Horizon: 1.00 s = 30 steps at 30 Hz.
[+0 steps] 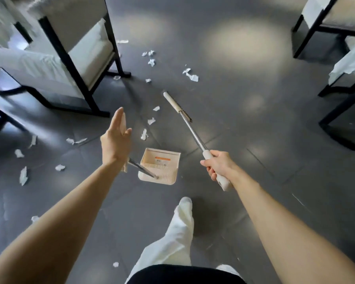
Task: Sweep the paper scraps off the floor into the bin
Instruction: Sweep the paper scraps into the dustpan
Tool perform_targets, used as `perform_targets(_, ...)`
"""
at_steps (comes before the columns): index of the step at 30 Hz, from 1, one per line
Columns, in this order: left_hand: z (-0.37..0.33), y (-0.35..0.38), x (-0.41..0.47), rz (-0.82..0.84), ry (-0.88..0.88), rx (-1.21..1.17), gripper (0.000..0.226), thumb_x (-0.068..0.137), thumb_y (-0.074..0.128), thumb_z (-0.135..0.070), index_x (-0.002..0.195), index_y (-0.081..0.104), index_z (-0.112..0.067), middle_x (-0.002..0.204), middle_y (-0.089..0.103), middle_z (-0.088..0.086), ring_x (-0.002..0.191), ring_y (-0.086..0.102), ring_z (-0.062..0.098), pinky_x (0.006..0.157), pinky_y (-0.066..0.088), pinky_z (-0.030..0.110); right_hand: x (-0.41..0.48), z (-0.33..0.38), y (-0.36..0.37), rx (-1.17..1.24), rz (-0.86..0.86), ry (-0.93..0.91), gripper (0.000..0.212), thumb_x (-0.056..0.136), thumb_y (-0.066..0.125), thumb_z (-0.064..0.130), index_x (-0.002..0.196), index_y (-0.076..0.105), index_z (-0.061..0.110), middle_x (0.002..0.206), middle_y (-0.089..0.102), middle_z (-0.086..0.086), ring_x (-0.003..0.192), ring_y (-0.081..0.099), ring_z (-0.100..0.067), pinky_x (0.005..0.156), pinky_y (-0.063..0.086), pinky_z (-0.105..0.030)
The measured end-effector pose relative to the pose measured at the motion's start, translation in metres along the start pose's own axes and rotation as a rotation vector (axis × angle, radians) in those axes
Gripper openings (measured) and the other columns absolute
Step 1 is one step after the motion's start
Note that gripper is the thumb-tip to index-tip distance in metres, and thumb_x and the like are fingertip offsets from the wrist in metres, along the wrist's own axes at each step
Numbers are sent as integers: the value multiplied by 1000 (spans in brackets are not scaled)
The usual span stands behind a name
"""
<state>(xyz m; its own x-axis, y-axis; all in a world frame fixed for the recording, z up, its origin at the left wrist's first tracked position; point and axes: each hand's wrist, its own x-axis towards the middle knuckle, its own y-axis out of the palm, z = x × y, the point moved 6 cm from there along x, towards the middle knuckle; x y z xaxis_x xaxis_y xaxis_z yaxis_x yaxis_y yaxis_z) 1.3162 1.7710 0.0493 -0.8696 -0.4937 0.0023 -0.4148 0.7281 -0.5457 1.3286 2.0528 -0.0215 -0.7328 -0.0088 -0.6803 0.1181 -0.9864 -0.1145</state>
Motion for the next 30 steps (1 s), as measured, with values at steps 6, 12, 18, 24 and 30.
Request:
perform_targets(6, -91, 110, 187, -13, 5, 33, 60, 91, 54, -11, 142, 39, -38, 135, 56, -3, 114, 55, 18, 91, 35, 13, 162, 161, -59, 20, -6, 23, 20, 92, 57, -2, 108, 57, 10, 63, 40, -3, 43, 32, -8, 31, 28, -13)
perform_targets(12, -164, 226, 369, -69, 34, 92, 60, 91, 53, -11, 143, 37, -36, 134, 57, -2, 112, 55, 21, 77, 27, 8, 341, 314, -122, 1, 20, 2, 23, 92, 59, 0, 96, 53, 22, 64, 44, -4, 45, 36, -8, 33, 31, -14)
perform_targets(18, -224, 337, 550, -170, -59, 39, 60, 93, 56, -13, 144, 36, -37, 139, 52, -5, 123, 50, 16, 82, 26, 3, 520, 482, -180, -97, 95, -30, 23, 92, 58, 0, 99, 52, 21, 64, 43, -3, 47, 35, -9, 32, 30, -14)
perform_targets(24, -286, 402, 711, -254, -96, 25, 62, 91, 58, -6, 144, 38, -32, 142, 50, -5, 124, 51, 13, 102, 35, 13, 668, 637, -191, -174, 168, -41, 21, 93, 56, -1, 93, 50, 19, 62, 41, -4, 41, 35, -8, 32, 30, -14)
perform_targets(30, -309, 479, 896, -327, -134, -75, 62, 92, 57, -2, 146, 38, -25, 145, 44, -7, 130, 42, 4, 104, 20, 7, 839, 781, -176, -268, 242, -58, 17, 93, 57, 0, 88, 57, 15, 60, 42, -2, 44, 32, -7, 32, 30, -14)
